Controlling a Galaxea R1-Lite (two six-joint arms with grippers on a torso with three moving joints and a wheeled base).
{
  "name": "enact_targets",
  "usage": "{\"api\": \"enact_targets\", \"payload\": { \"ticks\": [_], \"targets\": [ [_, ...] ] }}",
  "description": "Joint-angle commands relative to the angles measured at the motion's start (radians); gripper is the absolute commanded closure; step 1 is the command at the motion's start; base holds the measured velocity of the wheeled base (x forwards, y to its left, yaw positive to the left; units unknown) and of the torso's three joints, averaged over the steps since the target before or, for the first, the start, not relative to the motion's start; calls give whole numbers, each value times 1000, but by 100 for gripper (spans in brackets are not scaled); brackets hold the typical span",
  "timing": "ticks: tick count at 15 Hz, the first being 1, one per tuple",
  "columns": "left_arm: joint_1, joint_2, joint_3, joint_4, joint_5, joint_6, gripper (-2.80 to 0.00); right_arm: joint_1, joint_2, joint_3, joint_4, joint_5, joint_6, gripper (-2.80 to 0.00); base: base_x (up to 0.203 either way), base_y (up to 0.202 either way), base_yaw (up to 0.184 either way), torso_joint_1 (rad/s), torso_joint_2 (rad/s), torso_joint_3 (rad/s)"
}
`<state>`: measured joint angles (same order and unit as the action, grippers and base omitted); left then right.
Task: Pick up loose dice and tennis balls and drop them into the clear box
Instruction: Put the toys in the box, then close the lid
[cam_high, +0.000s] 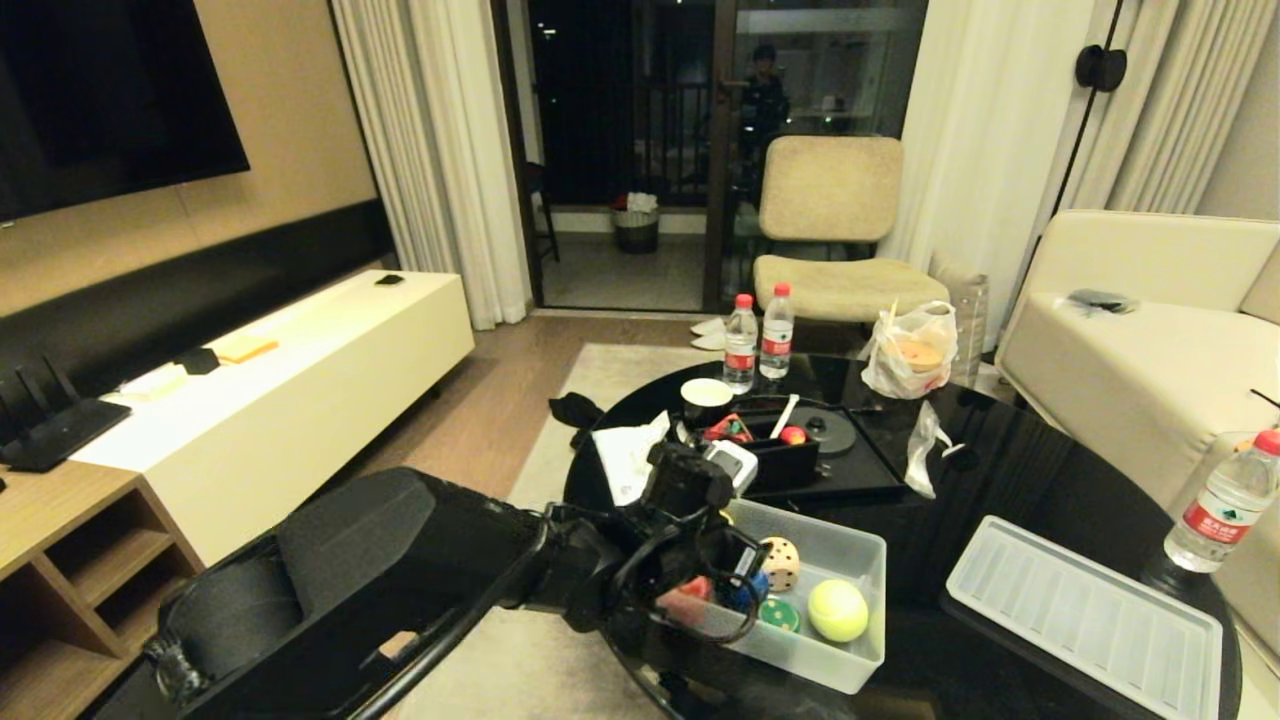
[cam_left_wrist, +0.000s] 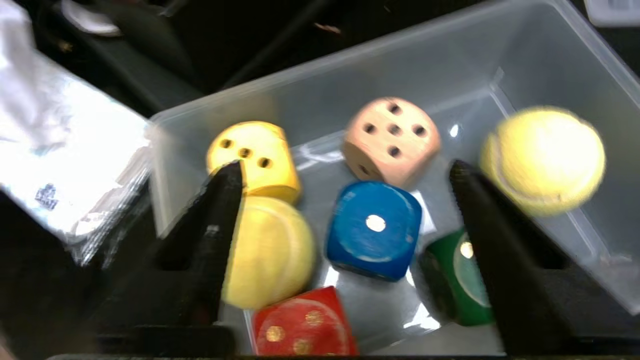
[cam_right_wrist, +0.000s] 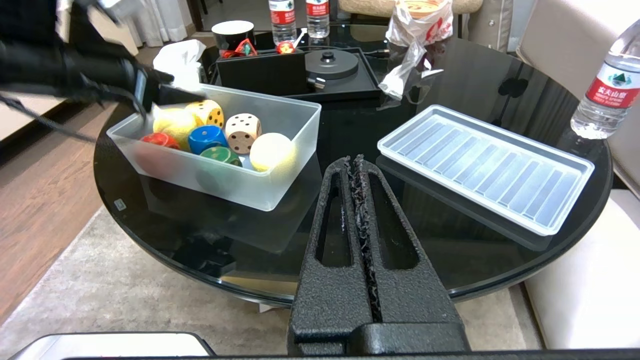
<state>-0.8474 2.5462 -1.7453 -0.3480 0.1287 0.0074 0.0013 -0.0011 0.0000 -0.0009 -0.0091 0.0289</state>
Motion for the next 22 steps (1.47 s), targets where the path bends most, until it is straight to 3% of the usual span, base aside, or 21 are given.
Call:
{"api": "enact_targets", "payload": {
  "ticks": [1,6,10,16,22],
  "targets": [
    [17,-52,5,4,2,-18,0,0,1,2,1,0,0,0,0,0,0,0,0,0],
    [23,-209,104,21,-3,-78,0,0,1,2,-1,0,0,0,0,0,0,0,0,0],
    [74,-437,204,54,-3,-89,0,0,1,0,1,0,0,0,0,0,0,0,0,0],
    [255,-902,389,169,-4,-87,0,0,1,0,0,0,0,0,0,0,0,0,0,0],
    [477,-1400,748,272,-34,-80,0,0,1,0,-1,0,0,0,0,0,0,0,0,0]
  ]
}}
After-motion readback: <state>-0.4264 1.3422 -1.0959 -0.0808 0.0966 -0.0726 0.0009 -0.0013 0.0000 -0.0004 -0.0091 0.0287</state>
